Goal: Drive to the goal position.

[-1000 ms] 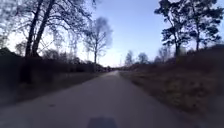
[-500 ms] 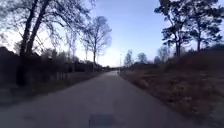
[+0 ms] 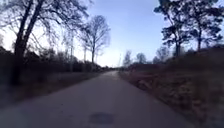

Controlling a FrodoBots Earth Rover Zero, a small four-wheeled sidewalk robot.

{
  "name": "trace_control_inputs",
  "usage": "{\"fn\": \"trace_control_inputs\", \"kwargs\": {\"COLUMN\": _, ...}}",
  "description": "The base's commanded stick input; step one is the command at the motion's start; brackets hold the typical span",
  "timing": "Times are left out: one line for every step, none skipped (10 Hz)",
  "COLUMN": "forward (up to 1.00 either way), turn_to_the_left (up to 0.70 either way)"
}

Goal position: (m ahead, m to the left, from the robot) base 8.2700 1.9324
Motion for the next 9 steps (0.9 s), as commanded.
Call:
{"fn": "trace_control_inputs", "kwargs": {"forward": 1.0, "turn_to_the_left": 0.0}}
{"fn": "trace_control_inputs", "kwargs": {"forward": 1.0, "turn_to_the_left": 0.0}}
{"fn": "trace_control_inputs", "kwargs": {"forward": 1.0, "turn_to_the_left": 0.0}}
{"fn": "trace_control_inputs", "kwargs": {"forward": 1.0, "turn_to_the_left": 0.0}}
{"fn": "trace_control_inputs", "kwargs": {"forward": 1.0, "turn_to_the_left": 0.0}}
{"fn": "trace_control_inputs", "kwargs": {"forward": 1.0, "turn_to_the_left": 0.0}}
{"fn": "trace_control_inputs", "kwargs": {"forward": 1.0, "turn_to_the_left": 0.0}}
{"fn": "trace_control_inputs", "kwargs": {"forward": 1.0, "turn_to_the_left": 0.0}}
{"fn": "trace_control_inputs", "kwargs": {"forward": 1.0, "turn_to_the_left": 0.0}}
